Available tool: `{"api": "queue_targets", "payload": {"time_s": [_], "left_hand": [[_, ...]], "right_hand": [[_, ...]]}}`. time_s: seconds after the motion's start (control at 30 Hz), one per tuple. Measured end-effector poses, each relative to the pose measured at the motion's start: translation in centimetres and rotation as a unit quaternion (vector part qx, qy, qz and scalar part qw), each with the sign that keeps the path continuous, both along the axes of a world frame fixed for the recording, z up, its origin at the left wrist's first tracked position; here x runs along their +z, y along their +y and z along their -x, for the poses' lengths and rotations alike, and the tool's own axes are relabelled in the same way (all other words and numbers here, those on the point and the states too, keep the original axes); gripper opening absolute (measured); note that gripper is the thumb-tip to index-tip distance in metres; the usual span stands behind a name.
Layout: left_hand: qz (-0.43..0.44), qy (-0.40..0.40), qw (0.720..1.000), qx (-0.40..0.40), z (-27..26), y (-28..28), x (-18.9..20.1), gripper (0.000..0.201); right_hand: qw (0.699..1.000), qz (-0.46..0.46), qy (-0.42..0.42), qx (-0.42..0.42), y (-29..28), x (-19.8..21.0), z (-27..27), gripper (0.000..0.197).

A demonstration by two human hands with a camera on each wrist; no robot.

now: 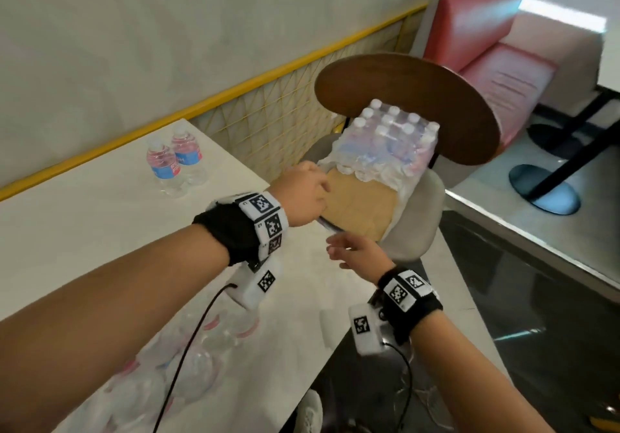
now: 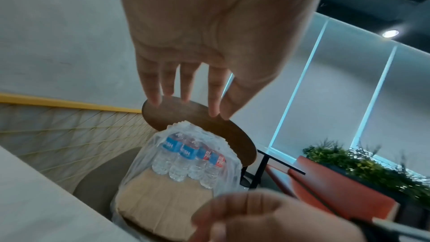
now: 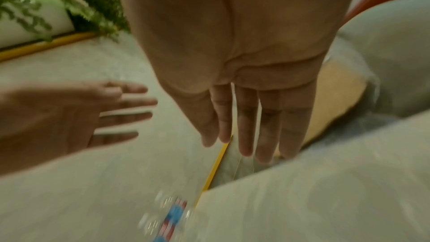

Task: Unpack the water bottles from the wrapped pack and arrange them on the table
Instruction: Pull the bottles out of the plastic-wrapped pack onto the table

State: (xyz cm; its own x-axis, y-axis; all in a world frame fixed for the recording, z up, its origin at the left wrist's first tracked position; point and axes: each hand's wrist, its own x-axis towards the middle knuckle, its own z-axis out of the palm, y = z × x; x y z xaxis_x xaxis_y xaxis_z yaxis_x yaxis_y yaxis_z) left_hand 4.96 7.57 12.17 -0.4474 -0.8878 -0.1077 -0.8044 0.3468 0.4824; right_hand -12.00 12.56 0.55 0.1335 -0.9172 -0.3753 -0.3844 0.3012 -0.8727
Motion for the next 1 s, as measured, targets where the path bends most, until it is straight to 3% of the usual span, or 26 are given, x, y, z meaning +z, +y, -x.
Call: {"api": "queue_targets", "payload": {"time_s": [0.07, 0.2, 0.3, 0.4, 0.5, 0.6, 0.7, 0.77, 0.83, 0.9, 0.97, 1.0], "left_hand": [[0.01, -0.005, 0.999, 0.045, 1.7, -1.8, -1.2, 0.032], [0.008, -0.042, 0.998, 0.056, 4.3, -6.0, -3.8, 0.04], [-0.015, -0.09, 0.994, 0.065, 5.5, -8.6, -5.4, 0.047], [-0.038, -0.111, 0.992, 0.053, 6.3, -11.0, -6.8, 0.052], [-0.047, -0.098, 0.994, 0.023, 7.2, -12.4, -7.6, 0.049], [-0.045, -0.04, 0.998, 0.007, 7.9, -12.8, -8.0, 0.027], [-0.047, -0.06, 0.997, -0.018, 8.4, -13.5, -8.4, 0.012], [-0.063, -0.11, 0.991, -0.04, 8.7, -13.9, -8.5, 0.031], [-0.079, -0.108, 0.99, -0.037, 8.9, -14.2, -8.6, 0.058], [-0.068, -0.043, 0.997, -0.005, 8.9, -14.6, -8.6, 0.059], [-0.038, 0.012, 0.999, 0.023, 8.4, -14.8, -8.7, 0.048], [-0.031, 0.033, 0.998, 0.035, 8.1, -14.8, -8.7, 0.043]], "right_hand": [[0.998, 0.015, -0.016, -0.061, -2.5, 0.6, 2.0, 0.015], [0.984, 0.071, -0.033, -0.159, -6.8, 1.7, 4.8, 0.045], [0.955, 0.074, -0.168, -0.232, -9.0, 2.5, 6.1, 0.06], [0.892, 0.071, -0.341, -0.289, -10.9, 3.0, 7.2, 0.062], [0.87, 0.077, -0.388, -0.294, -12.7, 2.4, 7.8, 0.058], [0.873, 0.089, -0.383, -0.289, -13.9, 1.7, 7.8, 0.055], [0.875, 0.1, -0.392, -0.265, -15.4, 1.7, 7.7, 0.056], [0.874, 0.115, -0.393, -0.261, -16.6, 1.7, 7.7, 0.06], [0.882, 0.118, -0.364, -0.275, -17.7, 1.4, 7.7, 0.059], [0.909, 0.102, -0.275, -0.295, -18.5, 1.0, 7.7, 0.045], [0.958, 0.036, -0.107, -0.264, -19.2, 0.3, 7.7, 0.026], [0.973, -0.021, -0.033, -0.229, -19.5, 0.2, 7.5, 0.032]]}}
